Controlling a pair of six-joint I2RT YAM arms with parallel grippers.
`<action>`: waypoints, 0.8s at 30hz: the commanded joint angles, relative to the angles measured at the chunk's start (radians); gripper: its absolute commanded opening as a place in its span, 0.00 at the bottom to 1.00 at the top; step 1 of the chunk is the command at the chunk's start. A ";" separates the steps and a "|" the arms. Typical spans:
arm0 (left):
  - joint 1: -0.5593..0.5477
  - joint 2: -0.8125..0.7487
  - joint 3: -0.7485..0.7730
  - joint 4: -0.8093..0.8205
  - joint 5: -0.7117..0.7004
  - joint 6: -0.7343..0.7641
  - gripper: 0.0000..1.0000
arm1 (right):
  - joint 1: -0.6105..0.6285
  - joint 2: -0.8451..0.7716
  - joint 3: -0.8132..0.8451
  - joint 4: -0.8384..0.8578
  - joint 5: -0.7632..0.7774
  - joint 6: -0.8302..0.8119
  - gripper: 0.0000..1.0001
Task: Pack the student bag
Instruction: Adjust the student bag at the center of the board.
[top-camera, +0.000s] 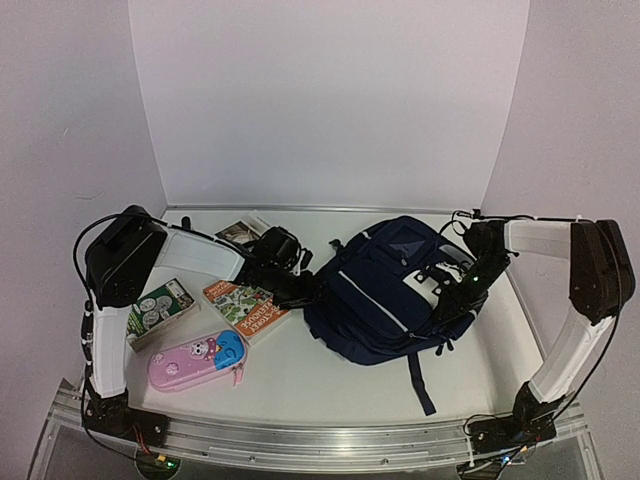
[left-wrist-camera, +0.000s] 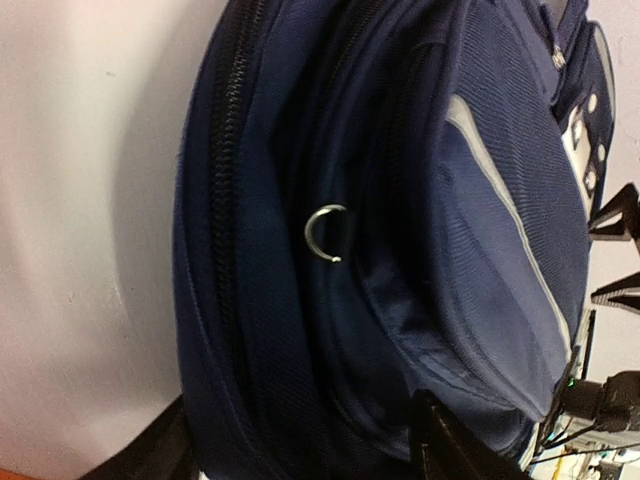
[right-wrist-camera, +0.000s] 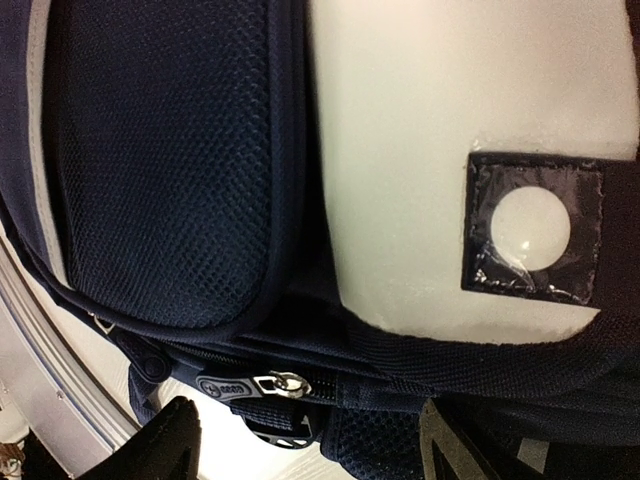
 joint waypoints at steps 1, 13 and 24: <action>-0.024 0.015 0.019 0.047 0.029 -0.002 0.53 | 0.002 0.020 0.024 0.039 0.026 0.039 0.75; -0.059 0.042 -0.115 0.290 0.076 0.000 0.02 | 0.115 -0.093 0.127 0.000 -0.084 0.100 0.81; -0.074 0.087 -0.226 0.544 0.131 -0.128 0.30 | 0.367 0.027 0.244 0.124 0.125 0.254 0.86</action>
